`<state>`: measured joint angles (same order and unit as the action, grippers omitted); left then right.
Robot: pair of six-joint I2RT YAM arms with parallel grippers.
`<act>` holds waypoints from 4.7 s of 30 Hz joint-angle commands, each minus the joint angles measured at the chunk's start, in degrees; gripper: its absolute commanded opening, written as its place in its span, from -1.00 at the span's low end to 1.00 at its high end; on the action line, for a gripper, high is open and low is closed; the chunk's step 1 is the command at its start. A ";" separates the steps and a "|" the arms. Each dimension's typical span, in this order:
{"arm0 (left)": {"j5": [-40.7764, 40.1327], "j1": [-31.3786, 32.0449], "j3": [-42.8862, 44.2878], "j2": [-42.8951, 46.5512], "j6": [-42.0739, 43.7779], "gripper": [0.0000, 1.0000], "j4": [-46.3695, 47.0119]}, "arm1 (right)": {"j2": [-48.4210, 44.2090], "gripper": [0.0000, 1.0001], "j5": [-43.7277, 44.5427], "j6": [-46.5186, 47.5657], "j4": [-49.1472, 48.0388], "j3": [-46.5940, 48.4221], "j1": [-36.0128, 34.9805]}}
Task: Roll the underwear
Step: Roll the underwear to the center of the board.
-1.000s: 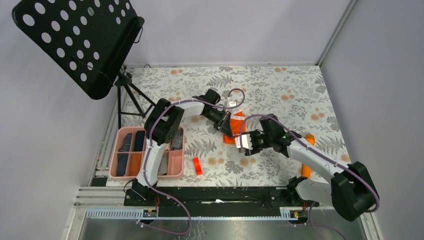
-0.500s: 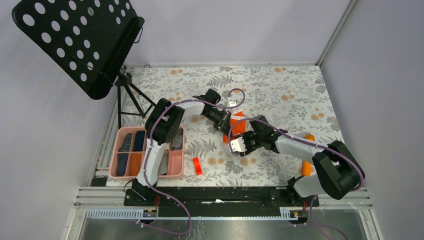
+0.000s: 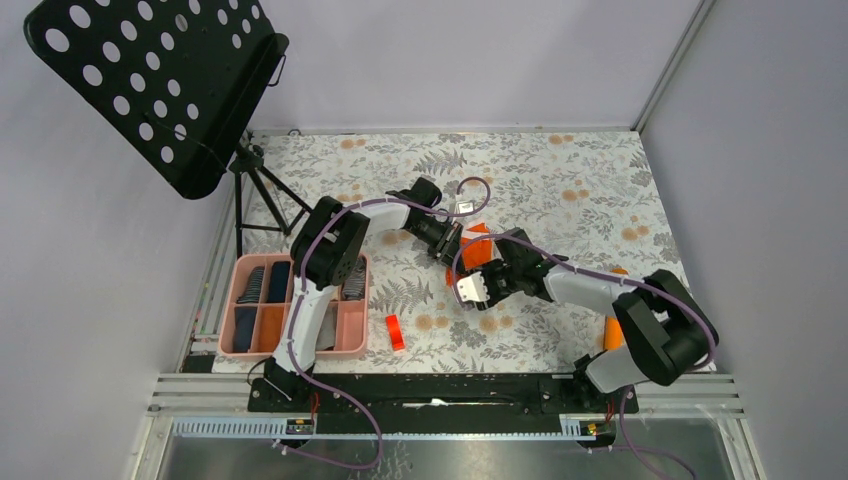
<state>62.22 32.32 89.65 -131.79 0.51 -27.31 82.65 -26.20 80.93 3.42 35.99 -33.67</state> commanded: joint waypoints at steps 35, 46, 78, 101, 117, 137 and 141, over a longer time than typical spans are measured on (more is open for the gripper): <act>-23.32 7.18 -40.42 47.10 49.98 0.20 28.35 | 33.87 -0.79 -26.27 -31.15 44.66 37.71 16.19; -24.16 11.98 -30.98 30.74 56.10 0.22 30.29 | 34.23 -0.78 -26.76 -31.94 44.75 38.94 16.66; -28.11 14.33 -19.78 22.76 48.44 -0.96 12.20 | 29.81 -0.44 -22.97 -50.35 45.55 39.56 22.77; -21.20 11.75 -11.06 15.74 36.70 -1.00 -3.69 | 37.56 -0.49 -15.85 -50.92 46.36 53.39 22.14; -6.25 4.78 16.16 -5.74 31.47 -1.00 -25.65 | 3.45 -0.02 -19.38 -55.44 17.76 40.52 40.10; -6.03 2.58 28.13 -17.26 27.13 -0.87 -33.38 | -9.55 0.21 -7.16 -16.83 9.99 5.78 7.76; -6.31 2.58 28.19 -17.24 27.02 -0.86 -33.36 | -6.26 0.23 -6.31 -11.57 8.41 6.01 5.12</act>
<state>62.76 34.54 119.85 -146.36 25.78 -60.12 74.26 -34.79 62.43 15.51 40.01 -26.22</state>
